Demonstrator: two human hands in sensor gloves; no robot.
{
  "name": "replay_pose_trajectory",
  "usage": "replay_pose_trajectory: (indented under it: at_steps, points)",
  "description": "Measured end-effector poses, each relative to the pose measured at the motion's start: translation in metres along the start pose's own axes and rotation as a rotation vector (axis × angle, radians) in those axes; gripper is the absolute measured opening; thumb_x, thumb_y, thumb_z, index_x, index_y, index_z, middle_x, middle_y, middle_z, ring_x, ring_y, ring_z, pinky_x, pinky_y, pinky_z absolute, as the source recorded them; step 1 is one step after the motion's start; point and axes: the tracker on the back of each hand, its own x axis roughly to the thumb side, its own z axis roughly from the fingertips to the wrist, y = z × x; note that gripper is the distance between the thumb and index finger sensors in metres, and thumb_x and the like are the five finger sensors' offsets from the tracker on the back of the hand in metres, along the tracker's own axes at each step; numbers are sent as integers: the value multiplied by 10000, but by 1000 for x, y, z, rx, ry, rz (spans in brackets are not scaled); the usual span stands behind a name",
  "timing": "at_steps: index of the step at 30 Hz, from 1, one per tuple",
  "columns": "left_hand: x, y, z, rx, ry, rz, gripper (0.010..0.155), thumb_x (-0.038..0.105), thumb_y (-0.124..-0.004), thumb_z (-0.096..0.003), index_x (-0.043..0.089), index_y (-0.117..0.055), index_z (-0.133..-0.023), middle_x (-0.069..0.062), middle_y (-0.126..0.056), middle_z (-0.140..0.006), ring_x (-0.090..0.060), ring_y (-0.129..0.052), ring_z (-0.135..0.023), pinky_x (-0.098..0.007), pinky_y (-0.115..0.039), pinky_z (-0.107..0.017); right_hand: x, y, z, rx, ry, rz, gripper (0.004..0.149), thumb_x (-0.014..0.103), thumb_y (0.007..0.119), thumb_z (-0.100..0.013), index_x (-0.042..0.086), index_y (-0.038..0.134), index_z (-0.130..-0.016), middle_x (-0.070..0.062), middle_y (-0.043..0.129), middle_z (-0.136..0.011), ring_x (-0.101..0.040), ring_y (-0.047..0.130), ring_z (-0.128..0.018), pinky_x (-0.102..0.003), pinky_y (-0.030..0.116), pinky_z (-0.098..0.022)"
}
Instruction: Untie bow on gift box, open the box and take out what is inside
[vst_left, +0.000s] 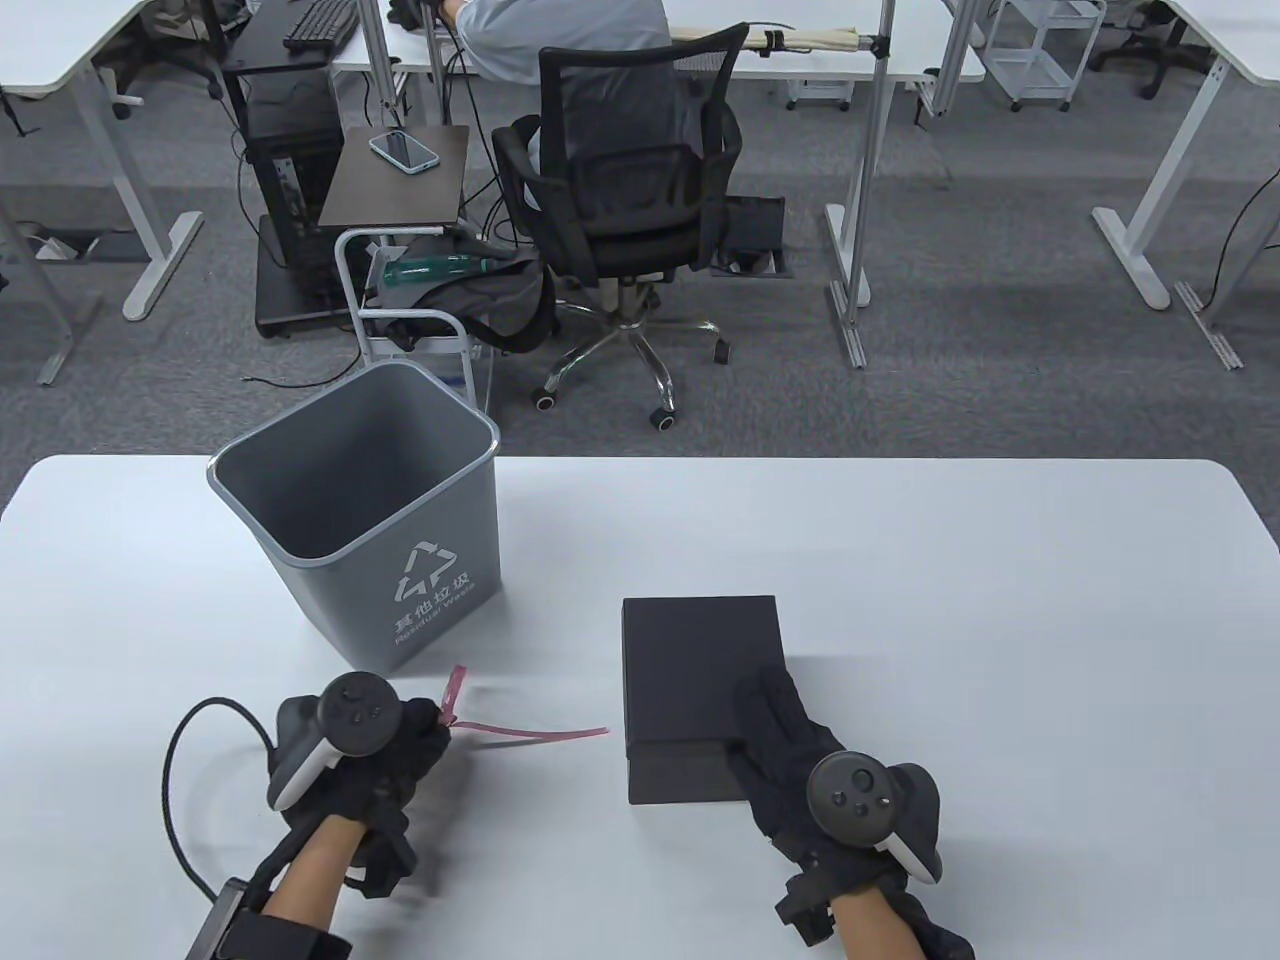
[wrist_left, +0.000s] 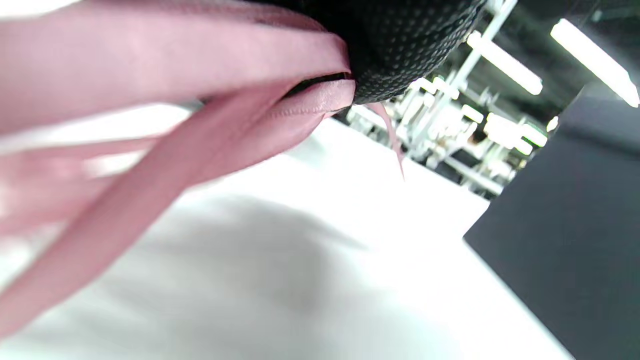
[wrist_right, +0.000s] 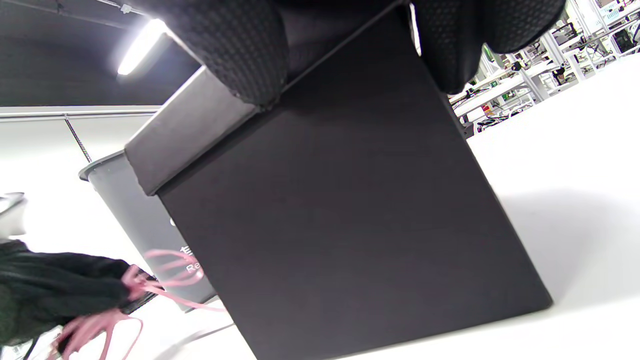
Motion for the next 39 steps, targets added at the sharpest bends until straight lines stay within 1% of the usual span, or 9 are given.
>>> replay_pose_trajectory:
  at_steps: [6,11,14,18,21,25,29,36,39]
  points:
    - [20,59,25,112,-138,119,399,355,-836,-557,147,-861,-897,-94,-962,-673,-197,-990,-443,-358,-906,-337,0,0,0,-2,2,-3,682,389,771,-605,266,436,-1187,-34,305,-1235,-523,750,-855,-645,612,-652]
    - [53,106,35,123,-257,182,397,349,-840,-561,150,-861,-904,-99,-957,-688,-201,-989,-439,-360,-900,-334,0,0,0,-4,2,-3,681,389,769,-607,268,434,-1187,-32,304,-1235,-522,750,-855,-645,612,-652]
    - [79,147,37,158,-300,193,398,347,-838,-563,158,-852,-914,-98,-949,-705,-201,-987,-444,-361,-896,-339,0,0,0,-4,2,-4,681,389,769,-606,267,435,-1187,-32,303,-1235,-523,749,-855,-645,612,-652]
    - [94,191,27,233,-272,257,395,346,-817,-576,191,-823,-940,-90,-920,-758,-205,-978,-491,-370,-887,-381,0,0,0,-3,2,-2,681,389,769,-606,266,435,-1187,-34,303,-1235,-521,749,-856,-645,611,-653]
    - [92,217,11,275,-231,446,395,330,-813,-583,186,-811,-950,-104,-904,-779,-223,-971,-500,-385,-877,-391,0,1,1,-5,4,-4,681,389,768,-607,266,434,-1188,-33,302,-1235,-522,748,-856,-645,611,-652]
    - [82,250,-10,422,-141,637,396,341,-811,-581,205,-808,-952,-88,-905,-788,-203,-974,-493,-368,-882,-385,0,1,1,-7,5,0,679,390,768,-607,268,435,-1187,-33,302,-1235,-522,750,-854,-644,612,-652]
    - [68,260,-33,524,-61,818,393,334,-815,-582,198,-811,-951,-97,-904,-790,-215,-974,-500,-378,-881,-391,0,1,0,-7,5,-1,682,390,768,-607,267,433,-1188,-32,302,-1236,-523,748,-854,-644,611,-653]
    - [54,264,-73,540,68,702,388,333,-834,-574,210,-834,-942,-94,-912,-792,-228,-978,-514,-391,-879,-405,0,0,0,-3,9,-8,680,392,770,-607,270,436,-1187,-28,304,-1235,-521,748,-856,-645,610,-653]
    - [46,258,-87,490,168,565,389,327,-873,-560,173,-873,-917,-114,-947,-753,-241,-989,-474,-403,-883,-376,0,0,0,2,10,-9,680,393,769,-608,269,435,-1188,-30,300,-1236,-523,746,-857,-645,611,-654]
